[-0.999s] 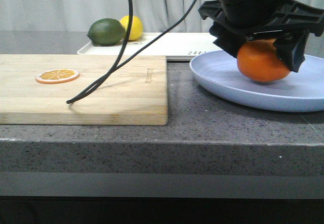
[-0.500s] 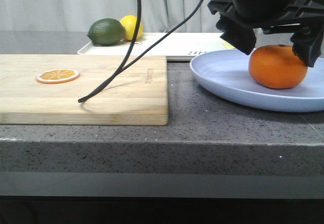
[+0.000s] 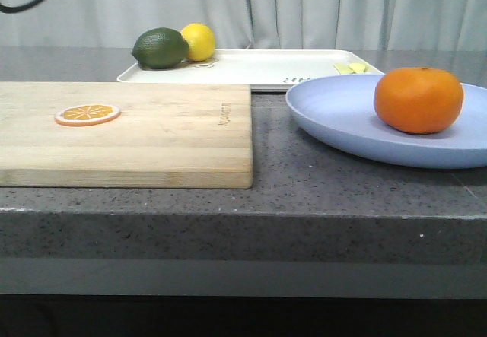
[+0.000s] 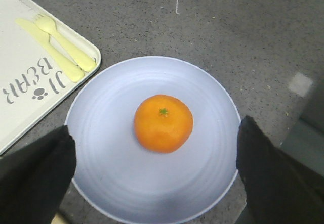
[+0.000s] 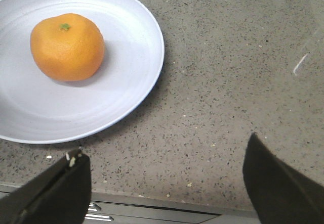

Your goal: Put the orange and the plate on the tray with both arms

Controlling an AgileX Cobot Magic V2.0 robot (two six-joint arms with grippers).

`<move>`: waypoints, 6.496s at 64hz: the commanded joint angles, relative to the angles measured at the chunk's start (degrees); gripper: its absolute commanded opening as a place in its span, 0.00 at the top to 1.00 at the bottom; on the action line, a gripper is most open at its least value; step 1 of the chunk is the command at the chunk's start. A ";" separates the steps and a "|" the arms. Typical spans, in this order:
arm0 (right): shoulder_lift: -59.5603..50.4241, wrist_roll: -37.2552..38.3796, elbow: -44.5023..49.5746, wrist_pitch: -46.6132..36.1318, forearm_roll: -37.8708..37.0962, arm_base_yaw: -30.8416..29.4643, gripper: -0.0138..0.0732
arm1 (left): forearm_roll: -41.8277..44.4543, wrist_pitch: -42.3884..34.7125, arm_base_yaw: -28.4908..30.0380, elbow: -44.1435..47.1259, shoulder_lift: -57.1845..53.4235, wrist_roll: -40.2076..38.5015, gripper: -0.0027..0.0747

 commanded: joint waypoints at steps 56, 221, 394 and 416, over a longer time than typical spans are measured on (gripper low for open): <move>0.46 -0.54 -1.46 -1.81 0.53 0.07 0.13 | 1.68 -9.60 21.90 51.93 -51.46 -3.16 0.17; 55.18 -23.60 -24.31 17.49 49.87 -21.14 0.57 | 2.44 -11.43 21.90 59.71 -58.42 -3.14 0.17; 90.45 12.41 -86.46 13.75 39.71 -1.73 0.92 | -1.19 -11.31 21.90 59.71 -58.42 -3.14 0.17; 91.05 12.41 -86.46 12.83 39.88 -1.73 0.92 | -1.19 -11.31 21.90 59.71 -58.42 -3.14 0.17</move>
